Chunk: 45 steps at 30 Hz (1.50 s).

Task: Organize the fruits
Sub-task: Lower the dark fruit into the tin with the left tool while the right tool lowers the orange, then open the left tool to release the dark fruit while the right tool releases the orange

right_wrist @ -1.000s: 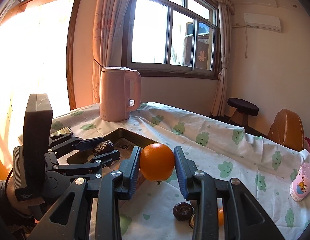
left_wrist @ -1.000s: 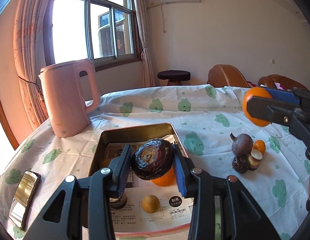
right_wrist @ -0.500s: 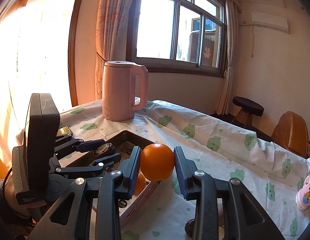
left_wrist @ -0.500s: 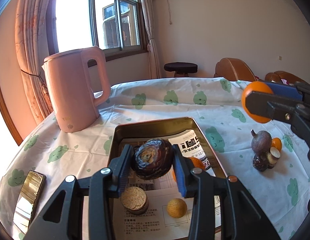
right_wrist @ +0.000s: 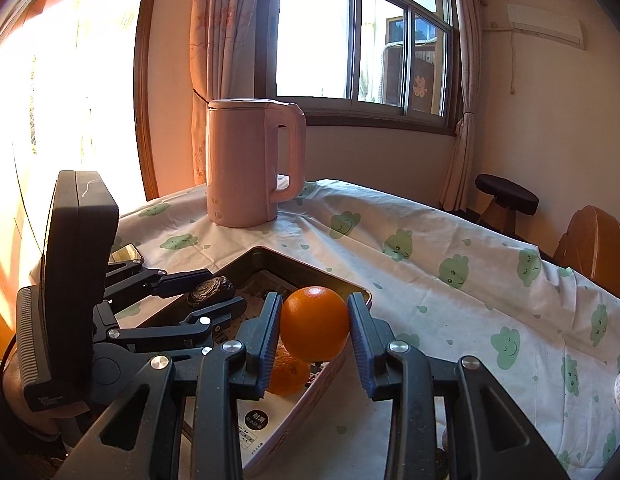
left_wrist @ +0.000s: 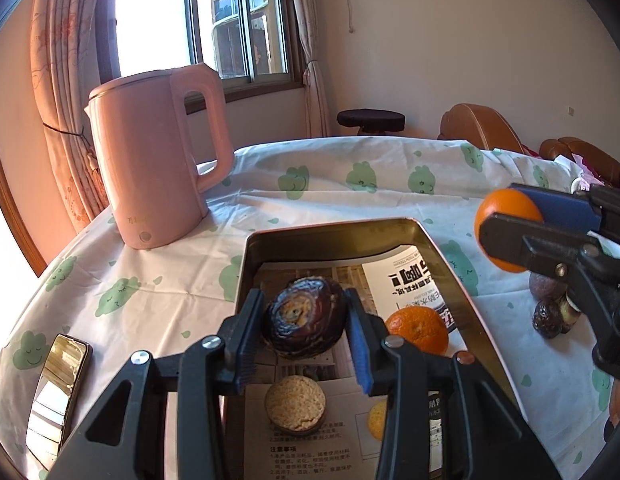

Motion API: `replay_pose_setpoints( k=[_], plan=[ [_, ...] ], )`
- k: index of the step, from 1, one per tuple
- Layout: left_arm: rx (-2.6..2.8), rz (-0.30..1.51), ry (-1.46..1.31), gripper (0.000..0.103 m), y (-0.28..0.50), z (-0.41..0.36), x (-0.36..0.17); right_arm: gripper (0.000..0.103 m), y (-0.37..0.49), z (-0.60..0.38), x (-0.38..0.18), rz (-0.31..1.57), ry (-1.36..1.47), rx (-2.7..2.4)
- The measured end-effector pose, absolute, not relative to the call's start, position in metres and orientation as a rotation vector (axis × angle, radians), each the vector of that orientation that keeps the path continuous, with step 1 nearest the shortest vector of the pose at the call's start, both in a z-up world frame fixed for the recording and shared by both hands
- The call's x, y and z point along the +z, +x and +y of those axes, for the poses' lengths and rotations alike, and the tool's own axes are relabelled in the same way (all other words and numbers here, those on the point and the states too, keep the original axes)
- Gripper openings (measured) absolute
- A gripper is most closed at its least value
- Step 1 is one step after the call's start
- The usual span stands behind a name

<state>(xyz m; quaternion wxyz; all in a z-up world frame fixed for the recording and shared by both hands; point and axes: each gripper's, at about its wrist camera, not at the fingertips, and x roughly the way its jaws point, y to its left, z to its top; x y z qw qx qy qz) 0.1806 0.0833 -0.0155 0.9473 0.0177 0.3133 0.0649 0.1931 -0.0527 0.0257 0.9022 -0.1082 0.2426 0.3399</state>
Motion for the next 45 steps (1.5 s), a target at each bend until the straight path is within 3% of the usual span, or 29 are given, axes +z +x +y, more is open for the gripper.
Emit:
replay_pose_setpoints(
  k=[45],
  plan=[
    [0.157,0.691,0.014,0.042,0.190,0.095,-0.028,0.036,0.215,-0.019,-0.014,0.623,-0.238,0.697]
  ],
)
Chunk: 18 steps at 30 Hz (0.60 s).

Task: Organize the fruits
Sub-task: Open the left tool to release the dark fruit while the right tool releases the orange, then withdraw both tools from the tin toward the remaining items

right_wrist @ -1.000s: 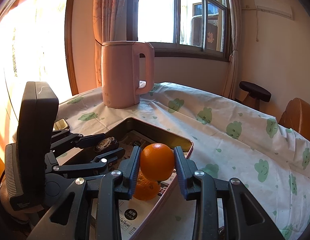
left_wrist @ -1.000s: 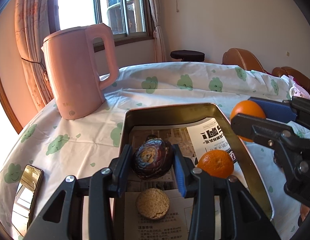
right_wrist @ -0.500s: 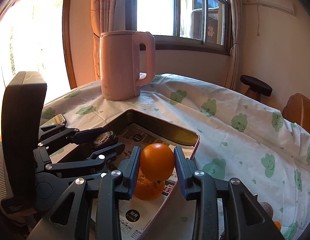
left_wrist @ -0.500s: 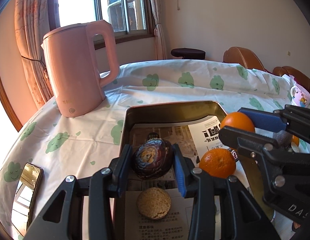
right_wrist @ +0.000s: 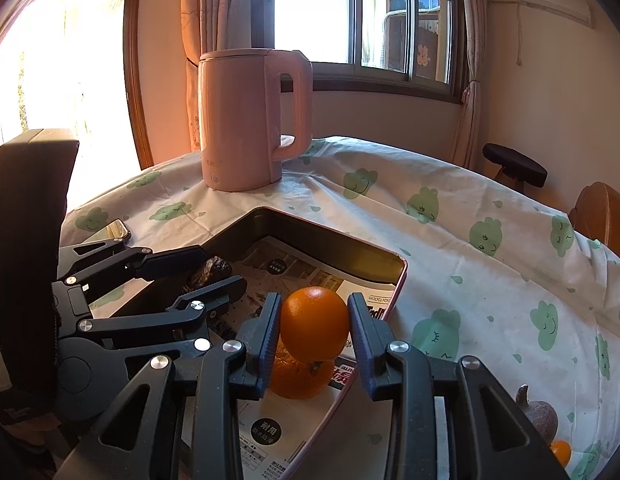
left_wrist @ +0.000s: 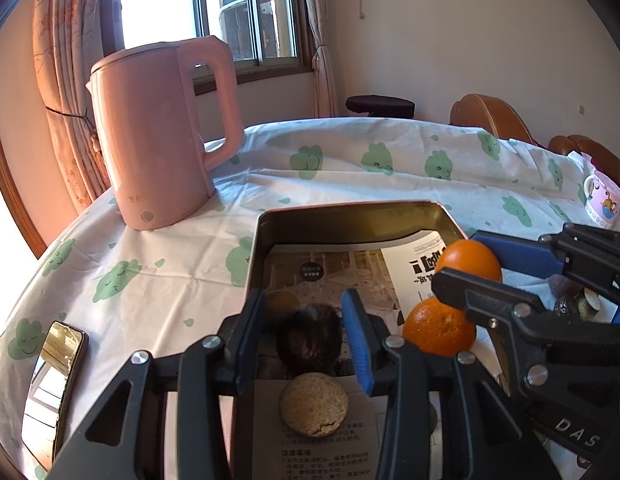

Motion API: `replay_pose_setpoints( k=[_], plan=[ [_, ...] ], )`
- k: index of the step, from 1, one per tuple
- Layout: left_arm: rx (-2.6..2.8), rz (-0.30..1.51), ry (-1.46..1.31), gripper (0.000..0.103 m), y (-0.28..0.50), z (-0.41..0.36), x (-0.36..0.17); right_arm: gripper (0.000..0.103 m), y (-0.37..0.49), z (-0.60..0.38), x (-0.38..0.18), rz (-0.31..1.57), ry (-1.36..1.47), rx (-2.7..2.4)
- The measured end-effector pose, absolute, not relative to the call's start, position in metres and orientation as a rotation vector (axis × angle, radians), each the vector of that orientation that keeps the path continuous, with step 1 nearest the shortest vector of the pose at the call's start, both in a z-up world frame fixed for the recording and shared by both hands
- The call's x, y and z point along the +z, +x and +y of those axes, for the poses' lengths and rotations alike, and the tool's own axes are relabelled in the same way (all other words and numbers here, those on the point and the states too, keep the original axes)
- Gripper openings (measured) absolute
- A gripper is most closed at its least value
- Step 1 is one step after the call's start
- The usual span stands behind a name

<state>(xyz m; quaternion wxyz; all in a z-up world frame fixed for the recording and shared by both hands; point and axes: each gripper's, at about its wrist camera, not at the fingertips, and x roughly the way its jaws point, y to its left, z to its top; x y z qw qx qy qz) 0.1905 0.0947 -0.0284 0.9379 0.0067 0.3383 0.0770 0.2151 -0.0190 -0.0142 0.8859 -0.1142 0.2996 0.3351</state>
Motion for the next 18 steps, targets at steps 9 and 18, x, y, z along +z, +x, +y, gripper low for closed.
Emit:
replay_pose_setpoints(
  k=[9,18],
  plan=[
    [0.143,0.675,-0.013,0.048,0.182,0.096,-0.026,0.048,0.212,-0.024,-0.012,0.607,-0.232,0.677],
    [0.139,0.573,-0.008,0.091,0.154,0.082,-0.007,0.065,0.191,-0.060,0.008,0.536,-0.190,0.667]
  ],
)
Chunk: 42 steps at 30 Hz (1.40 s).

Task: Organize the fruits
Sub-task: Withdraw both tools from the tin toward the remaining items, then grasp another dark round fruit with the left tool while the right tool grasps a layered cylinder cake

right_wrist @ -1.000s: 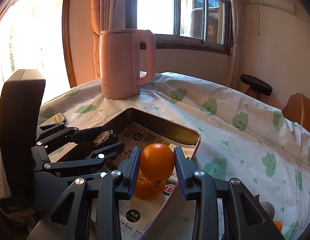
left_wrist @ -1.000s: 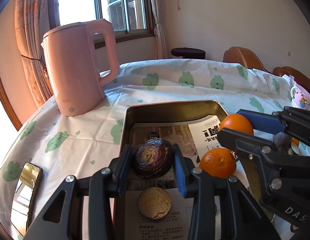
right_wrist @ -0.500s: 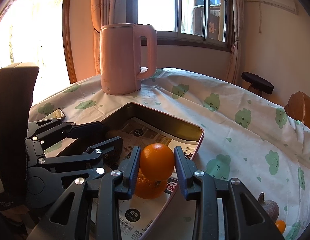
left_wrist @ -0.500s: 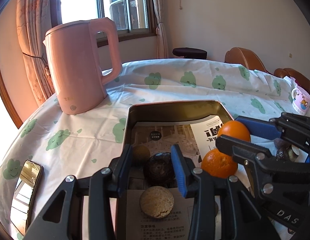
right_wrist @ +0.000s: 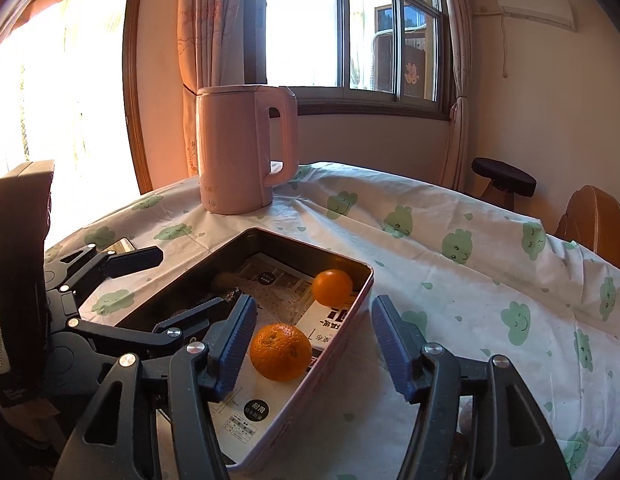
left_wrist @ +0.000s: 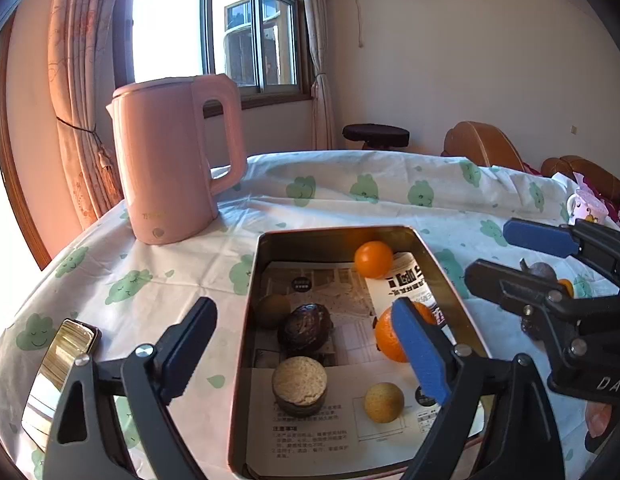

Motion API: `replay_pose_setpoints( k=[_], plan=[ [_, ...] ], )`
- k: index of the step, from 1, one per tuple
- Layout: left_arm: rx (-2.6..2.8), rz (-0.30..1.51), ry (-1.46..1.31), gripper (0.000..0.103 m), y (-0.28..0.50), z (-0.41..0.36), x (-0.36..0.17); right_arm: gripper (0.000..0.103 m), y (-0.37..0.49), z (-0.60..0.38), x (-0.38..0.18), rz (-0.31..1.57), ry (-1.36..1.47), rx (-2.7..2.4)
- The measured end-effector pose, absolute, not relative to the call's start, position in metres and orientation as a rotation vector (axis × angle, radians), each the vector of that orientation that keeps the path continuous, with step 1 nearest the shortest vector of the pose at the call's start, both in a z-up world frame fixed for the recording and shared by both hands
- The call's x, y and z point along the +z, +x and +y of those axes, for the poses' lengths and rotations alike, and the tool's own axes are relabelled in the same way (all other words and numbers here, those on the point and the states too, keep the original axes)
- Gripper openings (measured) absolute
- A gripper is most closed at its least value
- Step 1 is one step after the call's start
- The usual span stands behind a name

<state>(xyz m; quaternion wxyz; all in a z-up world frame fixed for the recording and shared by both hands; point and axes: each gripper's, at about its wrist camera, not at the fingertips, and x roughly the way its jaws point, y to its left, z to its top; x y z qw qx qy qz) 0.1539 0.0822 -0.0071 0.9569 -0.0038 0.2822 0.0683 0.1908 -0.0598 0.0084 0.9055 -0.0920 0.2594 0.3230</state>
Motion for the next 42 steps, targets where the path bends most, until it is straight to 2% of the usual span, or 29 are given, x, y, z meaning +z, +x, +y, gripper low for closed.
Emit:
replay_pose_setpoints(
  k=[11,19,21,23,25,33,35,42],
  plan=[
    [0.043,0.551,-0.006,0.091,0.149,0.026,-0.002,0.066,0.177,-0.170,0.000,0.588,-0.188,0.435],
    [0.006,0.577,0.047,0.091,0.159,-0.016,-0.011,0.065,0.182,-0.188,-0.017,0.666,-0.201,0.425],
    [0.008,0.586,0.051,0.091,0.162,-0.018,-0.012,0.062,0.183,-0.185,-0.021,0.682,-0.211,0.442],
    [0.008,0.590,0.052,0.091,0.163,-0.019,-0.013,0.051,0.185,-0.181,-0.024,0.699,-0.223,0.456],
    [0.011,0.593,0.055,0.091,0.164,-0.020,-0.014,0.045,0.188,-0.178,-0.029,0.717,-0.226,0.474],
    [-0.002,0.595,0.050,0.091,0.164,-0.020,-0.016,0.041,0.198,-0.176,-0.039,0.778,-0.211,0.483],
    [-0.008,0.595,0.047,0.091,0.164,-0.021,-0.016,0.034,0.199,-0.176,-0.039,0.780,-0.210,0.483],
    [-0.039,0.591,0.080,0.091,0.163,-0.035,-0.014,0.034,0.187,-0.186,-0.030,0.709,-0.185,0.453]
  ],
)
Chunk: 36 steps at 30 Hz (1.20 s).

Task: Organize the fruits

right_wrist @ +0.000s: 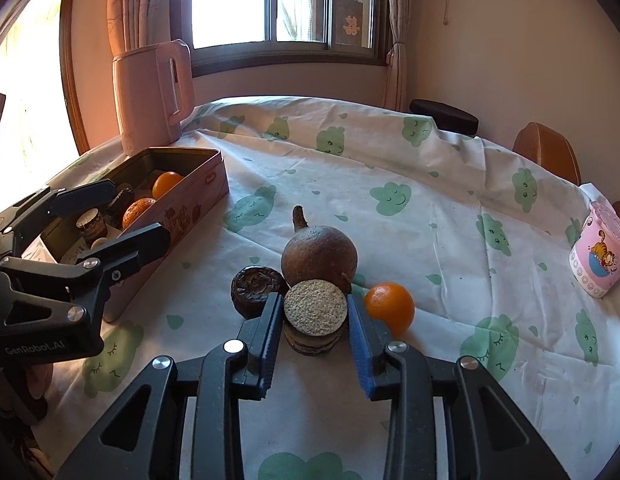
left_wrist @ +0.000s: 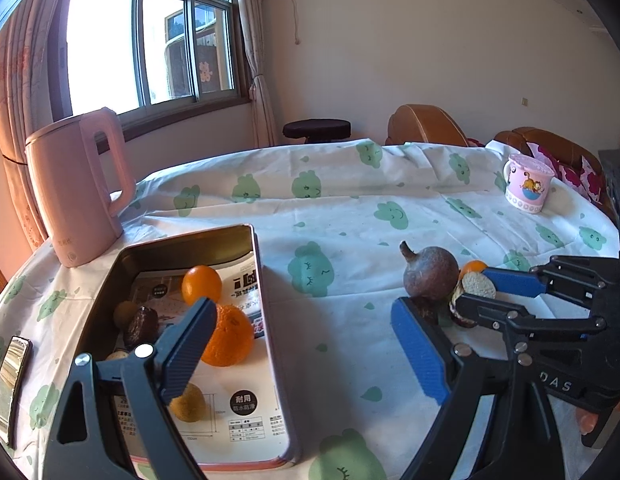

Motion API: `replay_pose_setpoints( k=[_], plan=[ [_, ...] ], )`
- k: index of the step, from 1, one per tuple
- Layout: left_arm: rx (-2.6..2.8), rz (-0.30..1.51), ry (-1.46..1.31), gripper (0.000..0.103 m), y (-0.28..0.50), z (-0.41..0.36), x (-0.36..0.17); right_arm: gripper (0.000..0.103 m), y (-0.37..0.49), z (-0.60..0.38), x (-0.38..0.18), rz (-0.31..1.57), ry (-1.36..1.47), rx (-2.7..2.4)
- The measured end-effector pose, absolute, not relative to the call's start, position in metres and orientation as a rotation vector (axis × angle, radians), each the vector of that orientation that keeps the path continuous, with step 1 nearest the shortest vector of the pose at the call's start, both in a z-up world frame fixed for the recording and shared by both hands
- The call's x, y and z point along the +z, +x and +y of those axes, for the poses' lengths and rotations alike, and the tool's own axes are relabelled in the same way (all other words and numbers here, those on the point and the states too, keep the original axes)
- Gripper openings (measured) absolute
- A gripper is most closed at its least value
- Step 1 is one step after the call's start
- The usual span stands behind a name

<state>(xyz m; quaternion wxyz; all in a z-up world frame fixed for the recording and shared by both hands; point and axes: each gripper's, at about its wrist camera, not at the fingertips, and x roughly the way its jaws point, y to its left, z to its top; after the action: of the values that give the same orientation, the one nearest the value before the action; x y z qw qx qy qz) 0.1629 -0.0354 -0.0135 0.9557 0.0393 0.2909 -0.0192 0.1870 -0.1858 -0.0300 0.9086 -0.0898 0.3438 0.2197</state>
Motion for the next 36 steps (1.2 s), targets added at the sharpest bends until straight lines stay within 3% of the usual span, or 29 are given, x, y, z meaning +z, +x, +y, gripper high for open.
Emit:
replay_pose_setpoints(
  k=[7,14,18,24,36],
  plan=[
    [-0.118,0.639,0.111,0.087,0.175,-0.067,-0.018,0.034,0.177,-0.218,-0.018,0.619,-0.135,0.320],
    [-0.215,0.779,0.132,0.062,0.195,-0.092,-0.037,0.034,0.187,-0.237,-0.019,0.637,-0.074,0.296],
    [-0.239,0.852,0.129,0.056,0.206,-0.098,-0.047,0.034,0.187,-0.236,-0.020,0.641,-0.078,0.307],
    [-0.251,0.888,0.119,0.038,0.214,-0.100,-0.052,0.034,0.189,-0.235,-0.023,0.664,-0.070,0.335],
    [-0.237,0.795,0.125,0.038,0.203,-0.098,-0.039,0.035,0.188,-0.237,-0.022,0.657,-0.050,0.373]
  ],
)
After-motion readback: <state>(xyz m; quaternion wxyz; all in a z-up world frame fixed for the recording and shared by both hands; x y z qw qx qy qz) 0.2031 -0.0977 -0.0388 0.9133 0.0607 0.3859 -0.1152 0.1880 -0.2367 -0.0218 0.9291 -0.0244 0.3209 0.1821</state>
